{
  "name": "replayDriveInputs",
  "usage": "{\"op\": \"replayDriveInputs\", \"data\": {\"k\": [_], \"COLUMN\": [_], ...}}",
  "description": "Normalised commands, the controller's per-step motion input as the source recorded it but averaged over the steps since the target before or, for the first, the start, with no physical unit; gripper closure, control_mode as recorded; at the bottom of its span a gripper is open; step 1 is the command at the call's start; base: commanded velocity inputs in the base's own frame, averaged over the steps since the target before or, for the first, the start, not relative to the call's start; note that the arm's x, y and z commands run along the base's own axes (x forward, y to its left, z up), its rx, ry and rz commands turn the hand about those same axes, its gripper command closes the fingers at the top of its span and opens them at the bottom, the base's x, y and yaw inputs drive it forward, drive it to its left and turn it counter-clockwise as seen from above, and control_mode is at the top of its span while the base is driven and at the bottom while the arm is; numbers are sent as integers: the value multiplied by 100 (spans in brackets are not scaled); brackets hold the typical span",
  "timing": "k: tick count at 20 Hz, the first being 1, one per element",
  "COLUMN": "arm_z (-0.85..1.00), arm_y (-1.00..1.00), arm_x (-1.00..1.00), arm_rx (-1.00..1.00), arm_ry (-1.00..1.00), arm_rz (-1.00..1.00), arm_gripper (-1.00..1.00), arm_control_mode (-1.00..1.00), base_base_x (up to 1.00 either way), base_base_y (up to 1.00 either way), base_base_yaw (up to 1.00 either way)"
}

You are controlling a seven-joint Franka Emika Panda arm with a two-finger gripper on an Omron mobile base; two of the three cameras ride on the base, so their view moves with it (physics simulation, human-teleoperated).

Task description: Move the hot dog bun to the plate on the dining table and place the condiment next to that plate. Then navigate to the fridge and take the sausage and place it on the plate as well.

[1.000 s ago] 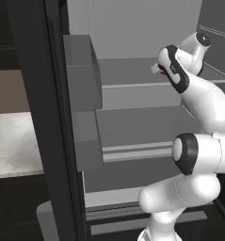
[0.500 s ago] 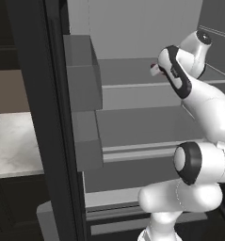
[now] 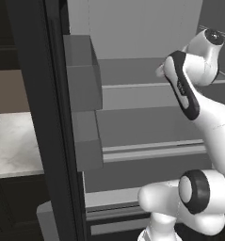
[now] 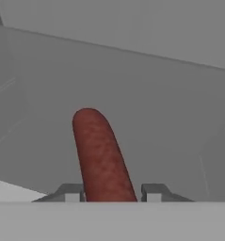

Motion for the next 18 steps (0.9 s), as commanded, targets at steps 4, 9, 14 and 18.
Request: {"op": "replayDriveInputs", "data": {"k": [4,9,14,18], "arm_z": [28,25,-6,-52], "arm_y": [0,0,0,0], "arm_x": [-100,-100,-100,-99], "arm_rx": [6,7,6,0], "arm_ry": [-1,1,11,8], "arm_rz": [-32,-20,-4,0], "arm_gripper": [100,100,100,100], "arm_control_mode": [-100,-100,-100,-100], "base_base_x": [0,0,0,0], "base_base_y": [0,0,0,0], "base_base_yaw": [0,0,0,0]}}
